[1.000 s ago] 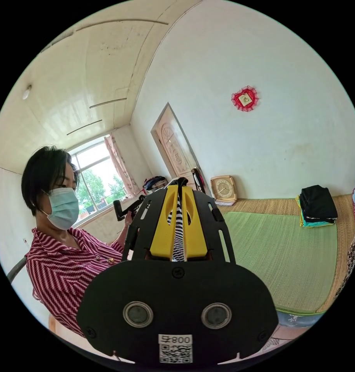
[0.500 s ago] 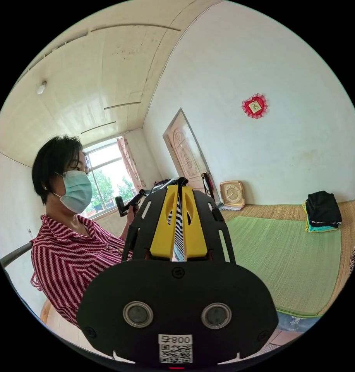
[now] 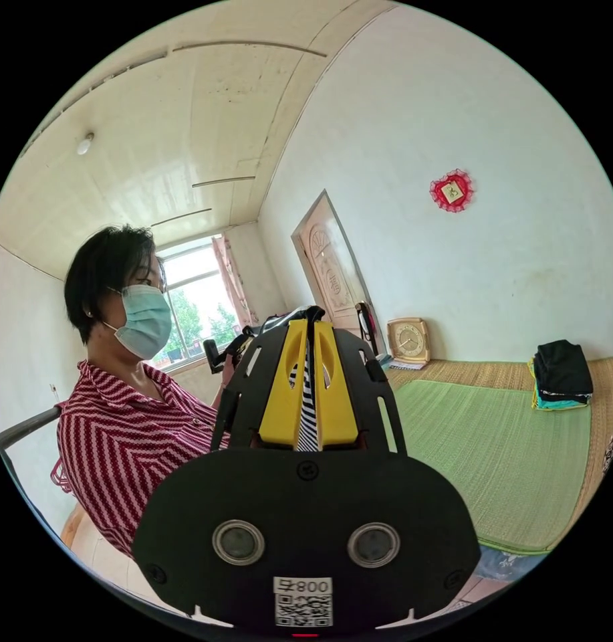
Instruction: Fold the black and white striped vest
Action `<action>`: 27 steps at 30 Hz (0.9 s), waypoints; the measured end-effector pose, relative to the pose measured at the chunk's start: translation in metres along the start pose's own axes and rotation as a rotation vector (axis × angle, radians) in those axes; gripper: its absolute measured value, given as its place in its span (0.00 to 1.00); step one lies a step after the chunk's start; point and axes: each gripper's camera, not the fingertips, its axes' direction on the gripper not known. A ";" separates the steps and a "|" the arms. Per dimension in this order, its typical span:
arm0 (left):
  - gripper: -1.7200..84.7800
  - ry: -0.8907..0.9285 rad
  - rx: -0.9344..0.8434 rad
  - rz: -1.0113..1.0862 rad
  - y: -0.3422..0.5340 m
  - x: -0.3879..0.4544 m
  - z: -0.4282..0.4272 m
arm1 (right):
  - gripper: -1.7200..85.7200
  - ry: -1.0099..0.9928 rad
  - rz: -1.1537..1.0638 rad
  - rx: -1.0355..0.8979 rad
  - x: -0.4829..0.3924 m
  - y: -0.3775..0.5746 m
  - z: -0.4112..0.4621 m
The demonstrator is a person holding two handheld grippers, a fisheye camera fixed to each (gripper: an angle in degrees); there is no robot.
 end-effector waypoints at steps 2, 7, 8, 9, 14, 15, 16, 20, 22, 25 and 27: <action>0.03 0.002 0.000 -0.004 0.000 0.000 -0.002 | 0.03 -0.005 0.002 -0.001 0.002 -0.002 0.001; 0.03 0.008 -0.003 -0.016 0.001 0.000 -0.004 | 0.03 -0.018 0.017 0.005 0.013 -0.006 0.004; 0.03 0.009 -0.006 -0.019 0.000 0.000 -0.005 | 0.03 -0.021 0.021 0.006 0.016 -0.007 0.006; 0.03 0.008 -0.008 -0.020 0.000 0.000 -0.005 | 0.03 -0.022 0.023 0.007 0.017 -0.007 0.006; 0.03 0.005 -0.017 -0.027 0.000 -0.001 -0.007 | 0.03 -0.026 0.034 0.006 0.026 -0.011 0.011; 0.03 0.007 -0.018 -0.028 0.000 -0.001 -0.008 | 0.03 -0.027 0.035 0.006 0.027 -0.012 0.012; 0.03 0.007 -0.019 -0.029 0.000 -0.002 -0.008 | 0.03 -0.029 0.038 0.005 0.028 -0.013 0.012; 0.03 0.006 -0.022 -0.030 0.000 -0.002 -0.010 | 0.03 -0.031 0.035 0.003 0.030 -0.018 0.014; 0.03 0.008 -0.022 -0.032 0.000 -0.003 -0.011 | 0.04 -0.031 0.033 0.002 0.030 -0.021 0.015; 0.03 0.013 -0.022 -0.036 -0.001 -0.004 -0.012 | 0.04 -0.036 0.035 0.003 0.032 -0.024 0.016; 0.03 0.017 -0.022 -0.038 -0.001 -0.005 -0.013 | 0.04 -0.037 0.036 0.003 0.032 -0.025 0.016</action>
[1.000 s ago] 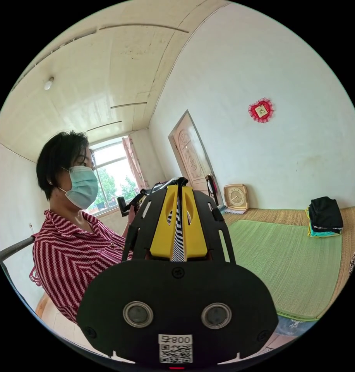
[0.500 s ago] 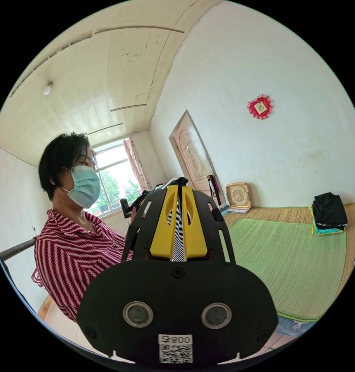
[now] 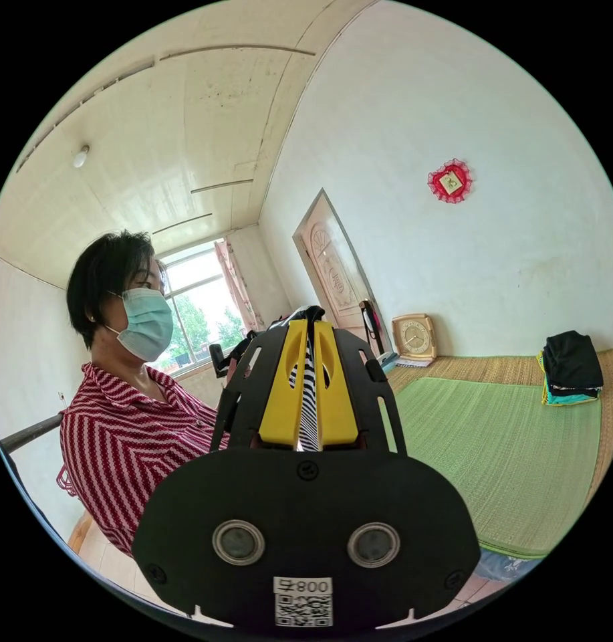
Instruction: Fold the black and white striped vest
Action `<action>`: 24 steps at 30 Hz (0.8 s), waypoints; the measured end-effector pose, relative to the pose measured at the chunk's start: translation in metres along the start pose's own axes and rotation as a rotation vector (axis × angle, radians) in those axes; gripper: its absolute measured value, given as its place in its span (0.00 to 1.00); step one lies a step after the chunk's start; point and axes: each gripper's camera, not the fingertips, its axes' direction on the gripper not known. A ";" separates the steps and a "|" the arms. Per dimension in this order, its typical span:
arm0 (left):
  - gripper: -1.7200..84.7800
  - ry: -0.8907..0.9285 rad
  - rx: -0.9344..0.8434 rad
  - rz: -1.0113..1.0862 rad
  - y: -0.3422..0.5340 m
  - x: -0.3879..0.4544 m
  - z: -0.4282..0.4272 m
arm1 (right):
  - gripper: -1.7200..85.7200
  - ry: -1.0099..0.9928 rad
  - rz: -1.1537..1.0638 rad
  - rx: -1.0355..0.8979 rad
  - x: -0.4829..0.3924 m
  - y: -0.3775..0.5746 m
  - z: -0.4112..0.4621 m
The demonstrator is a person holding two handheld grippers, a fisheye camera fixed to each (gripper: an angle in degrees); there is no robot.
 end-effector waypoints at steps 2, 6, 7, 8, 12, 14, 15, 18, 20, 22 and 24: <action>0.03 0.002 0.000 0.000 0.000 -0.001 0.000 | 0.04 0.001 0.000 -0.001 0.000 -0.002 0.000; 0.03 0.008 0.002 -0.004 0.000 -0.002 -0.001 | 0.04 0.002 0.000 0.000 -0.001 -0.004 -0.001; 0.03 0.009 0.002 -0.005 0.001 -0.003 -0.001 | 0.04 0.003 0.000 0.001 -0.001 -0.004 -0.001; 0.03 0.012 0.002 -0.008 0.001 -0.003 -0.001 | 0.04 0.003 0.001 0.001 -0.002 -0.004 -0.002; 0.03 0.018 0.000 -0.018 0.004 -0.005 -0.001 | 0.04 0.005 0.004 0.003 -0.003 -0.004 -0.004; 0.03 0.020 -0.001 -0.021 0.005 -0.006 -0.001 | 0.04 0.005 0.007 0.004 -0.004 -0.003 -0.005; 0.03 0.023 -0.001 -0.022 0.005 -0.007 -0.001 | 0.04 0.006 0.008 0.004 -0.004 -0.003 -0.006; 0.03 0.027 0.000 -0.020 0.004 -0.007 -0.001 | 0.04 0.006 0.008 0.007 -0.007 -0.003 -0.009; 0.03 0.028 0.001 -0.018 0.004 -0.006 -0.002 | 0.04 0.008 0.006 0.009 -0.010 -0.003 -0.011; 0.03 0.029 0.002 -0.016 0.004 -0.006 -0.002 | 0.04 0.010 0.004 0.010 -0.013 -0.002 -0.014; 0.03 0.031 0.002 -0.017 0.005 -0.007 -0.002 | 0.04 0.011 0.004 0.010 -0.015 -0.002 -0.016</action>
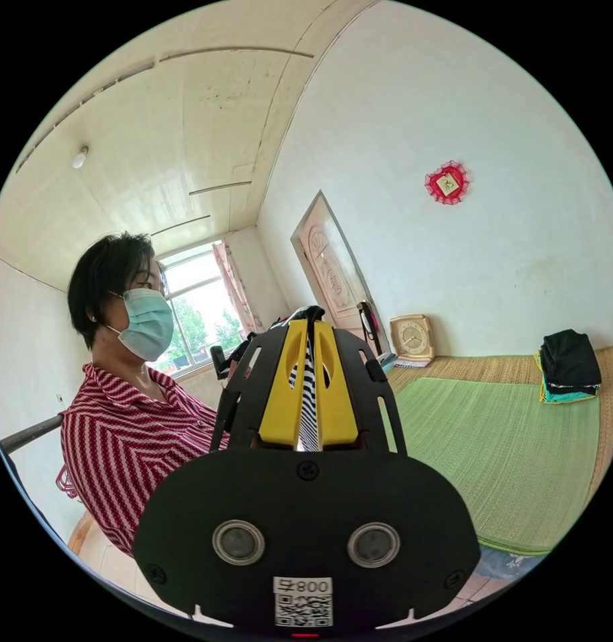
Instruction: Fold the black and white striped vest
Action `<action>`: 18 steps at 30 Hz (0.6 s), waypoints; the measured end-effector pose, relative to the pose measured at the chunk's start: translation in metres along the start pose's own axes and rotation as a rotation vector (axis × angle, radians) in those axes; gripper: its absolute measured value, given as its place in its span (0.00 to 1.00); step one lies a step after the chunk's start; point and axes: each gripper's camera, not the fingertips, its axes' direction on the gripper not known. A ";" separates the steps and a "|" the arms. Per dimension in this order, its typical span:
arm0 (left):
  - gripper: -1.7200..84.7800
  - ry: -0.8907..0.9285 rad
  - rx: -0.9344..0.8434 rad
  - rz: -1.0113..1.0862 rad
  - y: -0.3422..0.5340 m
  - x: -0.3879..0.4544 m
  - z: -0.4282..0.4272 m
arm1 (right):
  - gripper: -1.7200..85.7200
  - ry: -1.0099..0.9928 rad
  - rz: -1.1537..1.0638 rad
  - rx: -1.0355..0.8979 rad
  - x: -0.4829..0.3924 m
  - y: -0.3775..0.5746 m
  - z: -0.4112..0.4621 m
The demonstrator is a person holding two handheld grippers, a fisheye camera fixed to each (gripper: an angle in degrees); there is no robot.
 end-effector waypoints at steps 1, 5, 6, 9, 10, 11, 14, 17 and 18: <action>0.03 0.000 0.000 0.000 0.000 0.000 0.000 | 0.04 -0.001 0.001 0.000 -0.001 0.001 -0.001; 0.03 0.006 -0.002 -0.005 0.001 -0.002 -0.001 | 0.04 0.002 0.003 -0.002 -0.007 0.003 -0.006; 0.03 0.006 -0.001 -0.004 0.000 -0.002 -0.001 | 0.04 0.002 0.004 -0.002 -0.007 0.003 -0.006; 0.03 0.006 0.000 -0.001 0.000 -0.002 -0.003 | 0.04 0.002 0.003 0.000 -0.012 0.004 -0.010; 0.03 0.006 0.000 0.000 0.000 -0.002 -0.003 | 0.04 0.002 0.002 0.001 -0.014 0.005 -0.012; 0.03 0.006 0.001 0.000 0.000 -0.002 -0.003 | 0.04 0.001 0.002 0.001 -0.017 0.006 -0.013; 0.03 0.007 0.004 -0.002 0.000 -0.004 -0.005 | 0.04 0.001 0.000 0.000 -0.023 0.008 -0.017; 0.03 0.008 0.006 -0.003 0.000 -0.006 -0.005 | 0.04 0.001 -0.002 0.000 -0.029 0.010 -0.021; 0.03 0.007 0.007 -0.003 0.000 -0.006 -0.006 | 0.04 0.000 -0.003 0.000 -0.030 0.010 -0.021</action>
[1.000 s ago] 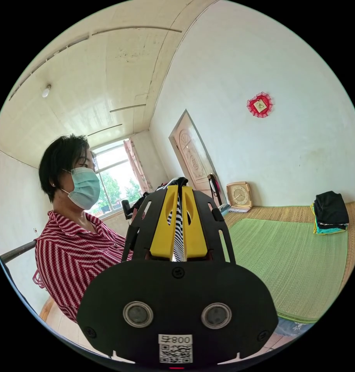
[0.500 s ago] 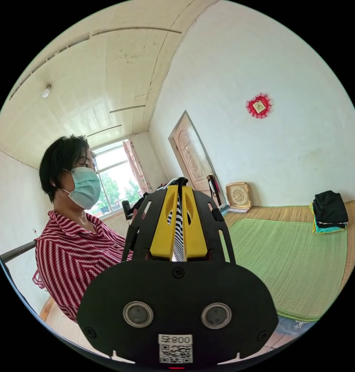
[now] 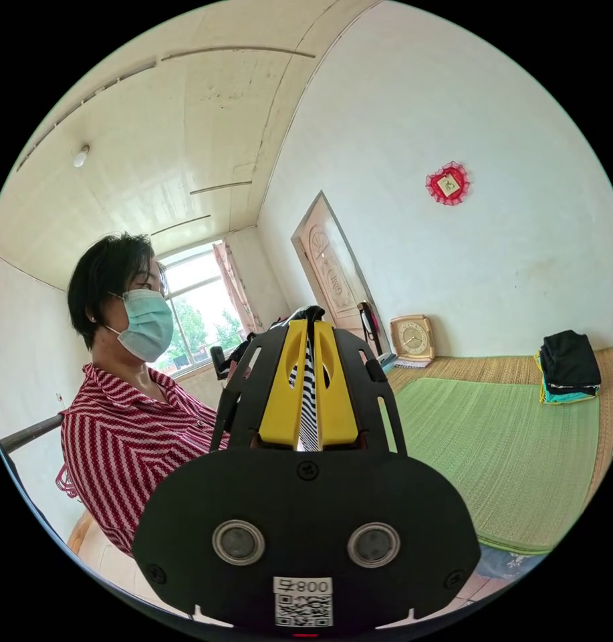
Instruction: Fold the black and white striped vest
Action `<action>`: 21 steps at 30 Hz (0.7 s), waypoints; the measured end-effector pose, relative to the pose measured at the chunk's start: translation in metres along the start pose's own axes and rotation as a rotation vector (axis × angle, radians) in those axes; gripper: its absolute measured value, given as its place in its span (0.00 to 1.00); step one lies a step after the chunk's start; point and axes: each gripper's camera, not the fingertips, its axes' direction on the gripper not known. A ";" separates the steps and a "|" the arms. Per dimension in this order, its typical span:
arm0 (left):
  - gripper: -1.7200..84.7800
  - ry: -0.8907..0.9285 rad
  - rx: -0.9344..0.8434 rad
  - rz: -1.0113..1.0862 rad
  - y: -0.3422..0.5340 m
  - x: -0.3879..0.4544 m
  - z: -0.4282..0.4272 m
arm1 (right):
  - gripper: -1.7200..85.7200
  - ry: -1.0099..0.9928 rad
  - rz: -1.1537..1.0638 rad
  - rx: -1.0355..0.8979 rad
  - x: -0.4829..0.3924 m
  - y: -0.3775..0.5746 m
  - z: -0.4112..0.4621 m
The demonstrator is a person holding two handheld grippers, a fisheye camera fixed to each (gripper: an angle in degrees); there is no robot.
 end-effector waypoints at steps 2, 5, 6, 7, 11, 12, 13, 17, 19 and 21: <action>0.03 0.000 0.001 0.000 0.000 -0.001 0.000 | 0.04 0.000 -0.003 0.000 -0.006 0.002 -0.003; 0.03 0.003 0.003 -0.001 -0.001 -0.003 -0.001 | 0.04 0.002 -0.004 -0.001 -0.014 0.006 -0.008; 0.03 0.006 0.004 0.000 -0.001 -0.004 -0.001 | 0.04 0.001 -0.005 -0.001 -0.016 0.007 -0.010; 0.03 0.007 0.005 0.000 -0.001 -0.005 -0.001 | 0.04 0.002 -0.006 -0.001 -0.019 0.008 -0.012; 0.03 0.013 0.014 -0.001 -0.003 -0.009 0.000 | 0.04 0.004 -0.012 -0.001 -0.032 0.013 -0.020; 0.03 0.014 0.016 -0.001 -0.003 -0.010 0.000 | 0.04 0.005 -0.014 -0.001 -0.034 0.014 -0.021; 0.03 0.015 0.017 0.000 -0.004 -0.011 0.000 | 0.04 0.006 -0.016 -0.001 -0.038 0.016 -0.024; 0.03 0.018 0.026 0.003 -0.006 -0.016 0.001 | 0.04 0.009 -0.023 0.000 -0.052 0.023 -0.033; 0.03 0.019 0.030 0.003 -0.006 -0.018 0.001 | 0.04 0.011 -0.024 0.000 -0.058 0.027 -0.036; 0.03 0.022 0.037 -0.001 -0.007 -0.023 0.002 | 0.04 0.012 -0.025 -0.001 -0.064 0.031 -0.040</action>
